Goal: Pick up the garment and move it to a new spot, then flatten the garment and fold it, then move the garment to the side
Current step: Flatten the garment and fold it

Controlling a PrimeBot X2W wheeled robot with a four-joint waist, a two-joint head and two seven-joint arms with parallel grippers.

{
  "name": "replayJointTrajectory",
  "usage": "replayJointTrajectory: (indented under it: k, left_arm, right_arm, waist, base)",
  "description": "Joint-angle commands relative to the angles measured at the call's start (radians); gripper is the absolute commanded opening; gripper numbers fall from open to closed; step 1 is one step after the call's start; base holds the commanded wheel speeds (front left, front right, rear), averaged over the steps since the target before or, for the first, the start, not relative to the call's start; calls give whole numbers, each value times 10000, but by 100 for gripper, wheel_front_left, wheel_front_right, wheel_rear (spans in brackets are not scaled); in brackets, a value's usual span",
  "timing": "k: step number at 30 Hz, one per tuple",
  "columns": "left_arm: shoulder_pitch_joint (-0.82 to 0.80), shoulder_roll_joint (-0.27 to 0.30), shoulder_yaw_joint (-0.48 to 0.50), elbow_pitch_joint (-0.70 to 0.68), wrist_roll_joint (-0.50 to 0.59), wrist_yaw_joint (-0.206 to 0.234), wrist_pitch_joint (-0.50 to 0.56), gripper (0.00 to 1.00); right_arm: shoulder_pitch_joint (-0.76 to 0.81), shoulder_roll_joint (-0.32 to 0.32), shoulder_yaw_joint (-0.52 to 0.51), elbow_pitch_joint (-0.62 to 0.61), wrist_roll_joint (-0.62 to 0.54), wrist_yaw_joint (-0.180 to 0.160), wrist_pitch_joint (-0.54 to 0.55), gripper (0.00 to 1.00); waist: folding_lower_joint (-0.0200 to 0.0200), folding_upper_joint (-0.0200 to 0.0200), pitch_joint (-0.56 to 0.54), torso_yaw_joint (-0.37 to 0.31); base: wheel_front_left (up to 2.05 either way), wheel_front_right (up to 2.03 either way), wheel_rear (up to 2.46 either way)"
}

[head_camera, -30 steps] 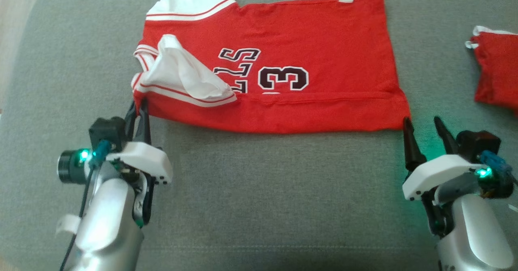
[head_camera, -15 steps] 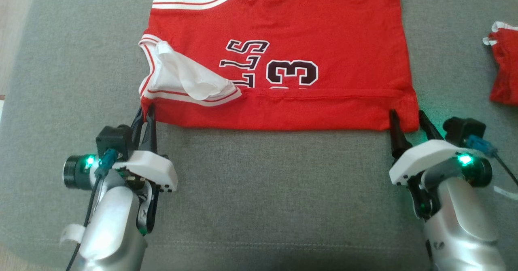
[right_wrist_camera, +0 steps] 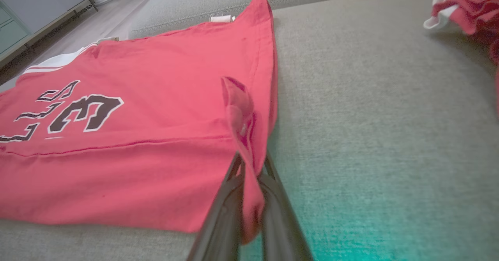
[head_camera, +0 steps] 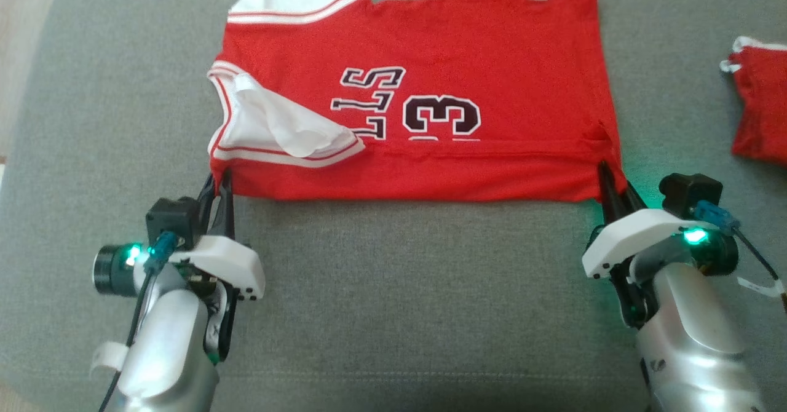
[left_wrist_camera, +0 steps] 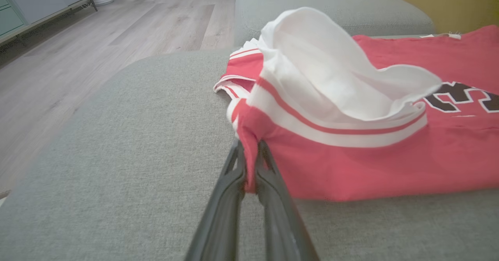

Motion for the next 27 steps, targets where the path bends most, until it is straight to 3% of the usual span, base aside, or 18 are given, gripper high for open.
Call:
replayJointTrajectory:
  k: [1,11,20,21,22,23,24,25,26,27]
  left_arm:
    - [9,306,243,-209,-105,56,-70,0]
    - [852,411,219,-323,-307,109,-11,0]
    - [2361,383,-126,-1450,-489,89,677,0]
    - [2465,381,-137,-1581,-510,114,742,0]
    - [2537,388,-137,-1687,-525,147,785,0]
    - [2581,393,-130,-1771,-538,183,818,0]
    - [2590,390,-122,-1847,-556,207,831,18]
    - [2566,390,-103,-1926,-570,238,815,46]
    - [2521,399,-79,-1988,-575,270,788,91]
    - [2459,419,-59,-2039,-564,303,748,100]
  right_arm:
    - [-24,4,-34,-249,-273,37,-149,0]
    - [1053,-60,-394,-1204,-580,37,717,0]
    - [2990,-98,-472,-3552,-94,37,2373,0]
    - [3168,-87,-487,-3815,-64,37,2486,36]
    - [3309,-77,-493,-4069,-56,37,2550,100]
    - [3412,-64,-527,-4289,-32,37,2588,100]
    - [3482,-54,-543,-4477,-39,37,2625,100]
    - [3513,-46,-541,-4672,-103,37,2605,100]
    - [3497,-39,-578,-4870,-157,37,2522,100]
    - [3450,-32,-653,-5060,-210,37,2409,100]
  waist:
    - [-1,0,-305,-32]
    - [-1,0,-1331,-40]
    - [-1,0,-1822,-227]
    - [-1,0,-1815,-260]
    - [-1,0,-1796,-298]
    - [-1,0,-1771,-344]
    - [-1,0,-1739,-383]
    - [-1,0,-1685,-428]
    - [-1,0,-1630,-472]
    - [-1,0,-1566,-517]
  base:
    - [0,0,0]
    - [0,0,0]
    - [0,0,0]
    - [0,0,0]
    - [0,0,0]
    - [0,0,0]
    - [0,0,0]
    - [0,0,0]
    - [0,0,0]
    - [0,0,0]
